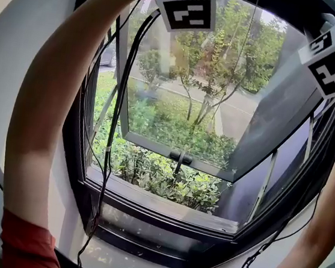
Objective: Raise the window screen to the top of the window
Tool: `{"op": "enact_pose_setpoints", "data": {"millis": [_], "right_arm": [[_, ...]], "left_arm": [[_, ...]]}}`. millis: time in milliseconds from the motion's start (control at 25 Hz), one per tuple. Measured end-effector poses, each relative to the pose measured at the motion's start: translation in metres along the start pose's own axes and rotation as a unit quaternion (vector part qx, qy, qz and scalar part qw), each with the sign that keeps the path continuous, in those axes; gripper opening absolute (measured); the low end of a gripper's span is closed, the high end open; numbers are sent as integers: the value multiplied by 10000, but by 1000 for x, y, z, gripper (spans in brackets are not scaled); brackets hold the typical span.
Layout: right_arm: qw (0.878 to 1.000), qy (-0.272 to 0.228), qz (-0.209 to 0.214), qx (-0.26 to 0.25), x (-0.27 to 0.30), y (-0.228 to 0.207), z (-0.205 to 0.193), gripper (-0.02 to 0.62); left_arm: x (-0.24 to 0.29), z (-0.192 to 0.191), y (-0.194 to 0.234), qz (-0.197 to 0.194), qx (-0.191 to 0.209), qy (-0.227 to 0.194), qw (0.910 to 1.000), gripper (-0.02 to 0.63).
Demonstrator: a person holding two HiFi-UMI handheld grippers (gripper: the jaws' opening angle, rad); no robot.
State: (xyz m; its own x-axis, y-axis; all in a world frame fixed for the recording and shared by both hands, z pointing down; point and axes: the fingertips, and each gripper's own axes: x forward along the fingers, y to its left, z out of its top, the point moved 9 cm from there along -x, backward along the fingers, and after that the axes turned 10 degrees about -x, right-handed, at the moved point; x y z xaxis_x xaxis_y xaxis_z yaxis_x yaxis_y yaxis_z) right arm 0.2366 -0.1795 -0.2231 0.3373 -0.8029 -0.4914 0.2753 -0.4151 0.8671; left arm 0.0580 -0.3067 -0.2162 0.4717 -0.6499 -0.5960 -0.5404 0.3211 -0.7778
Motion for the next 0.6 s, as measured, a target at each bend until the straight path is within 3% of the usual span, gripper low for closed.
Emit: {"op": "enact_pose_setpoints", "data": {"millis": [480,600], "right_arm": [[9992,-47,-407,-20,0,8,-3,49],[9983,-173,-553,60,-3,9,-2,84]], "left_arm": [[-2,-1,-4,370,-48,-140,9992,49],[-4,-2,-8,590,-136,-277,9978,62]]}}
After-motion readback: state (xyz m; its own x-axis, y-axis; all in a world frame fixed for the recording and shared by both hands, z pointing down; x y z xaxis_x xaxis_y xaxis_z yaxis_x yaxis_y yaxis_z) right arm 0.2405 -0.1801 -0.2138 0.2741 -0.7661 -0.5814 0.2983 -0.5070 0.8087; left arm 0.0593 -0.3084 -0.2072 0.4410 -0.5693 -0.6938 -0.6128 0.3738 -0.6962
